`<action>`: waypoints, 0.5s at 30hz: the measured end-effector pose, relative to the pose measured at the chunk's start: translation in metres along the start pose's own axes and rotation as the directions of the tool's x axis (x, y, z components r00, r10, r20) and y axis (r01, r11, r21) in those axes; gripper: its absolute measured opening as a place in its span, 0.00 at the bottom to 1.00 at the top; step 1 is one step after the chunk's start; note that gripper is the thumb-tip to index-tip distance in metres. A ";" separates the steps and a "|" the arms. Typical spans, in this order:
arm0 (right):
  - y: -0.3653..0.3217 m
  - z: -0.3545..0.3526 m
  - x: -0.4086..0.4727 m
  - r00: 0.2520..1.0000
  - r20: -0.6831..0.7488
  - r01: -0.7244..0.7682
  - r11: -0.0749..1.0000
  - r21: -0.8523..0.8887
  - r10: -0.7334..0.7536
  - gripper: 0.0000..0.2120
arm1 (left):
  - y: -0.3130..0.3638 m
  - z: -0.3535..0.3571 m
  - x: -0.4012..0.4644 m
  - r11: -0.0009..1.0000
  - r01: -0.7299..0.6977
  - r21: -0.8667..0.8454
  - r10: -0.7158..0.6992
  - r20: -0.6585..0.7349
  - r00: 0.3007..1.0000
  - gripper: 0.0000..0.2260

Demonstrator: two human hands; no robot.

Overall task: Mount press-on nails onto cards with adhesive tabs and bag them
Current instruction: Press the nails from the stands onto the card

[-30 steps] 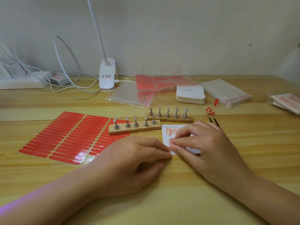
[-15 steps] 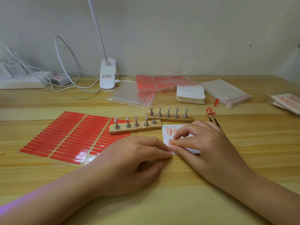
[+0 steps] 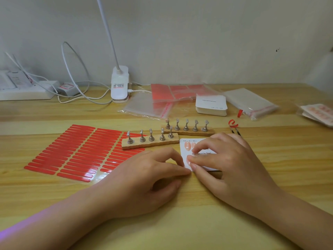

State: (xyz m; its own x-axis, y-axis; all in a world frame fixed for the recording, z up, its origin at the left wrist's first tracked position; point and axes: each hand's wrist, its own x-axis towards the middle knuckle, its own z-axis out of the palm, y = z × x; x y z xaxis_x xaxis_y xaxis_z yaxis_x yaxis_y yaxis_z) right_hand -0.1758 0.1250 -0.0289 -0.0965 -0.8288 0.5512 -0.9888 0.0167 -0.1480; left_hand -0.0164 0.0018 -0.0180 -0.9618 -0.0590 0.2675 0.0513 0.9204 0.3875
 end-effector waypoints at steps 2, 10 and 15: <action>-0.001 0.001 -0.001 1.000 -0.013 -0.015 1.000 0.004 0.015 0.13 | 0.001 -0.001 0.000 1.000 0.008 -0.011 -0.008 0.007 1.000 0.13; -0.003 -0.002 -0.001 0.997 -0.057 -0.055 0.997 0.062 0.059 0.13 | 0.000 -0.001 0.001 0.999 0.020 -0.030 -0.020 -0.010 1.000 0.11; -0.005 -0.001 0.000 0.998 -0.025 -0.051 0.997 0.050 0.053 0.14 | -0.001 -0.001 0.001 0.998 0.012 -0.060 -0.012 -0.004 1.000 0.13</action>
State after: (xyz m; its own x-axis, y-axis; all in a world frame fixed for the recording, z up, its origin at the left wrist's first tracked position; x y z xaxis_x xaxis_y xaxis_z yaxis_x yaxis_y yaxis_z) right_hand -0.1714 0.1253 -0.0271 -0.1513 -0.8126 0.5629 -0.9756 0.0311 -0.2173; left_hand -0.0167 0.0005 -0.0172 -0.9611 -0.0721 0.2665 0.0556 0.8949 0.4428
